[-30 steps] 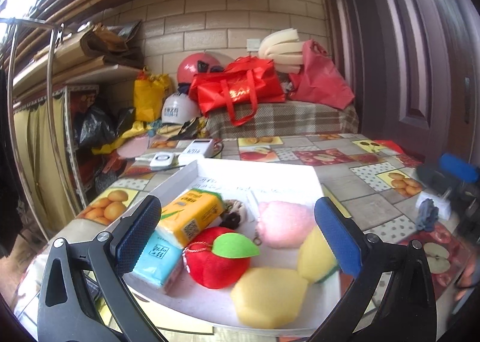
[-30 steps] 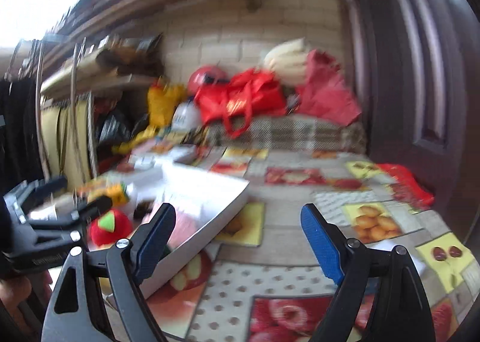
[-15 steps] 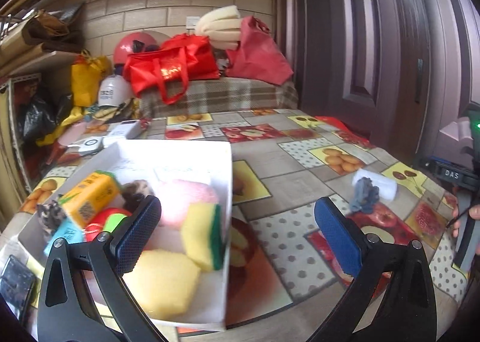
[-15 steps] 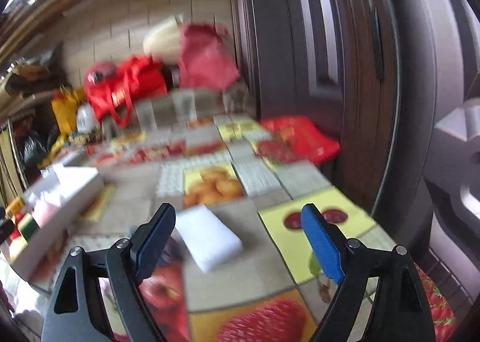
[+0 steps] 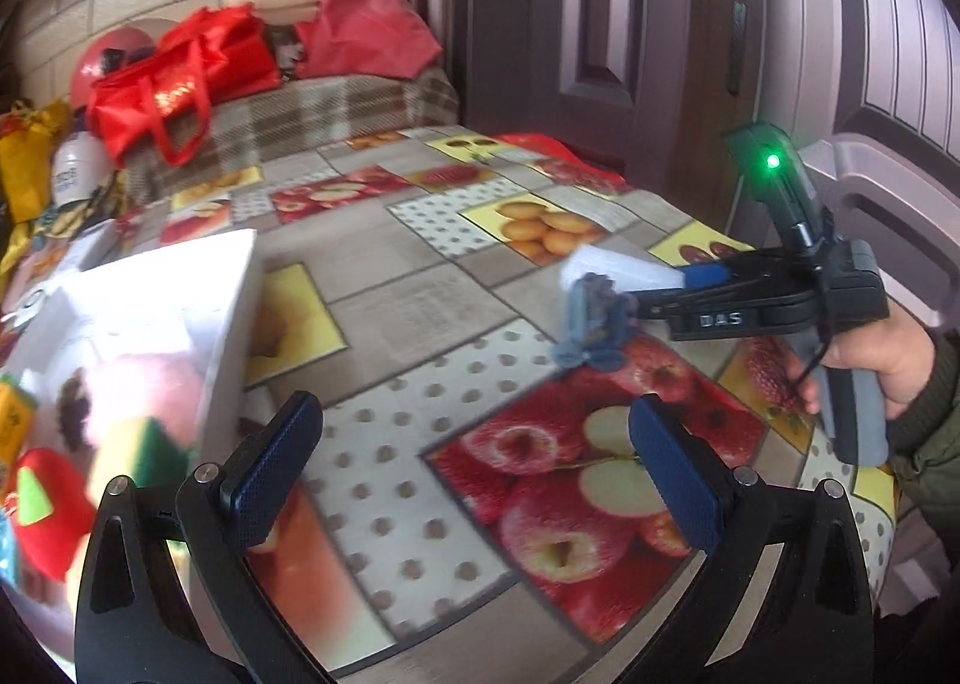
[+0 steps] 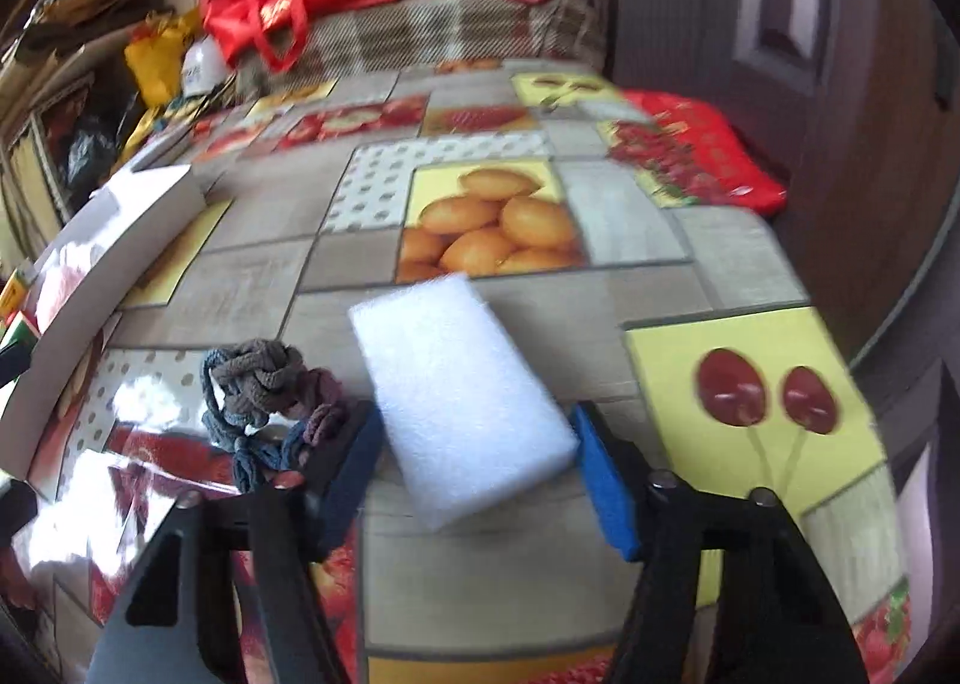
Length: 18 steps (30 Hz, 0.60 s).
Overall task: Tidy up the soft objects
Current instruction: 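Grasp the gray knotted rope toy with the left gripper while the right grasps the white foam block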
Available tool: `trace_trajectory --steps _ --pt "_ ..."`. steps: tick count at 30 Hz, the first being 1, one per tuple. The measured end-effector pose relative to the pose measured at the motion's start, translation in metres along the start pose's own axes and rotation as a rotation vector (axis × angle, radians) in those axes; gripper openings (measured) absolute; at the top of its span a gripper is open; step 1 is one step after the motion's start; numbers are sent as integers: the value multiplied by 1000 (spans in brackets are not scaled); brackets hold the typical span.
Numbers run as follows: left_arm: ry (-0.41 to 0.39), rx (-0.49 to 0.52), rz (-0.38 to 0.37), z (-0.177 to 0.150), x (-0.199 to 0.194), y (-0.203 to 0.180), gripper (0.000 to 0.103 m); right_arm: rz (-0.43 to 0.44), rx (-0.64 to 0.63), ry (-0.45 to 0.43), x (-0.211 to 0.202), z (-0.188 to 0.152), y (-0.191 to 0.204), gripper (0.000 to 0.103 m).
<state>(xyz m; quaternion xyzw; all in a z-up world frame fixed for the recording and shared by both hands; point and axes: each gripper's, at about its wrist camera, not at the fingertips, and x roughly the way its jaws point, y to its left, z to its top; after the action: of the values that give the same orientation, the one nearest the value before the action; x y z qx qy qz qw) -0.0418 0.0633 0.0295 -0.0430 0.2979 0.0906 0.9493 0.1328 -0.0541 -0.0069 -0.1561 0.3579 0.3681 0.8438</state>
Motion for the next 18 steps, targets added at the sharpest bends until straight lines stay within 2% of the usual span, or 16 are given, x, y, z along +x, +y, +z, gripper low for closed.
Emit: trace_trajectory --steps 3,5,8,10,12,13,14,15,16,17,18 --pt "49 28 8 11 23 -15 103 48 -59 -6 0 1 8 57" --pt "68 65 12 18 38 -28 102 39 -66 -22 -3 0 10 57" --pt "99 111 31 29 61 -43 102 37 68 -47 -9 -1 -15 57" --pt "114 137 25 35 75 -51 102 91 197 -51 -9 -4 -41 57" --pt "135 169 25 40 89 -59 99 113 250 -74 -12 -4 -51 57" --pt "155 181 21 42 96 -62 94 117 262 -80 -14 -5 -53 57" --pt "188 190 22 43 104 -64 81 124 268 -81 -14 -6 -54 57" --pt "225 190 18 43 112 -64 62 128 271 -81 -14 -5 -54 57" --pt "222 172 -20 45 112 -62 53 133 277 -80 -14 -6 -55 57" --pt "225 159 -31 45 114 -59 37 141 283 -78 -14 -6 -55 57" --pt "226 143 -43 46 114 -57 36 150 290 -81 -14 -6 -56 57"
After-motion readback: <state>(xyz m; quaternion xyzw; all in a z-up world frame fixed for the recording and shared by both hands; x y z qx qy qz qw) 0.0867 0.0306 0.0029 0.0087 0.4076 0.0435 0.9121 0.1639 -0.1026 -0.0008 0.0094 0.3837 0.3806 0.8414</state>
